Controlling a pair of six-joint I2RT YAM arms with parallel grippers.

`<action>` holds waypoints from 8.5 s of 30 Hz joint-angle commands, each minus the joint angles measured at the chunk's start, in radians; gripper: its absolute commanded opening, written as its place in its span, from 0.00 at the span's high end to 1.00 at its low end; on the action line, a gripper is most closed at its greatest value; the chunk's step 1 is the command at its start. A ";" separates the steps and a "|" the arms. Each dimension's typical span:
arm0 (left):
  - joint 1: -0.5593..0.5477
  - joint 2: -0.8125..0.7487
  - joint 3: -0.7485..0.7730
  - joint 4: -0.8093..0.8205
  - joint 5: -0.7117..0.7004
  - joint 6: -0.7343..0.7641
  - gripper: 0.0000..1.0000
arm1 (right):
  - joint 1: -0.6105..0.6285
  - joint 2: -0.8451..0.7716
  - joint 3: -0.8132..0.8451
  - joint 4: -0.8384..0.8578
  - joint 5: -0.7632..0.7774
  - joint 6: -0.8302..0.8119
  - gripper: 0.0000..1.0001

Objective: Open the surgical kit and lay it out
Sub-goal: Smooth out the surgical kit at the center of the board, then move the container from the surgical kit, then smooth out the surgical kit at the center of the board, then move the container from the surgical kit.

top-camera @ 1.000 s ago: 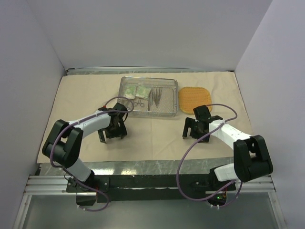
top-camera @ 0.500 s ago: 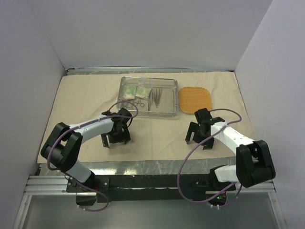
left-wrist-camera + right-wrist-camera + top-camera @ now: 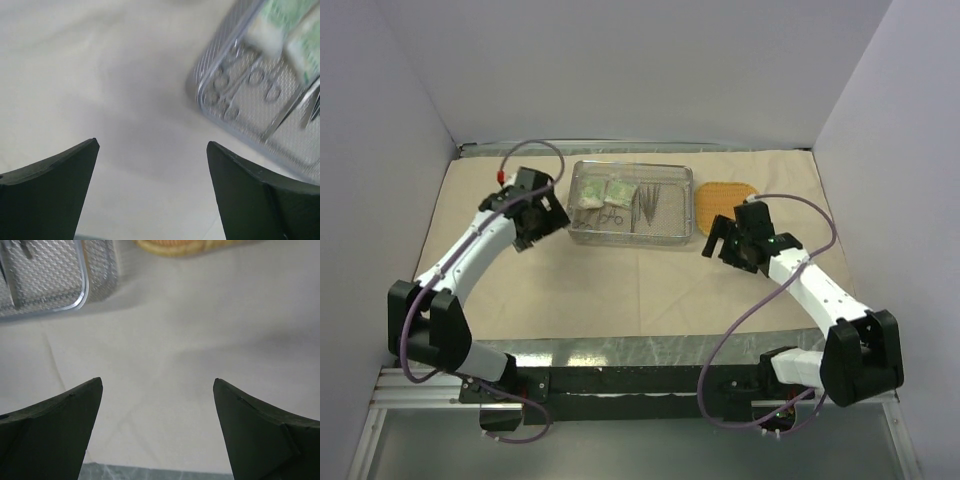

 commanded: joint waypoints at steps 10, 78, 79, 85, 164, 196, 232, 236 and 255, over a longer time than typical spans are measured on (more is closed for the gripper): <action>0.059 0.375 0.350 0.143 0.133 0.313 0.19 | 0.003 0.126 0.067 0.133 -0.044 -0.066 0.00; 0.453 0.555 0.425 0.068 -0.409 0.306 0.65 | 0.415 0.936 0.938 0.394 -0.248 0.018 0.76; 0.456 0.564 0.434 0.068 -0.418 0.313 0.65 | 0.418 0.945 0.946 0.398 -0.257 0.024 0.74; 0.490 0.610 0.462 0.074 -0.487 0.342 0.65 | 0.440 0.987 0.998 0.403 -0.308 0.020 0.45; 0.976 0.050 -0.411 0.143 0.021 -0.054 0.23 | 0.307 0.137 -0.039 0.108 -0.129 -0.181 0.11; 0.059 -0.304 -0.322 0.339 0.016 0.164 0.02 | -0.256 -0.079 -0.370 -0.017 -0.172 0.188 0.02; -0.182 -0.189 -0.377 0.555 -0.137 0.342 0.01 | -0.080 0.744 0.641 -0.040 -0.202 -0.362 0.00; -0.182 -0.192 -0.380 0.557 -0.139 0.342 0.01 | -0.154 0.799 0.748 -0.045 -0.150 -0.388 0.00; -0.181 -0.172 -0.370 0.540 -0.153 0.334 0.01 | -0.276 0.904 0.999 -0.008 -0.153 -0.376 0.00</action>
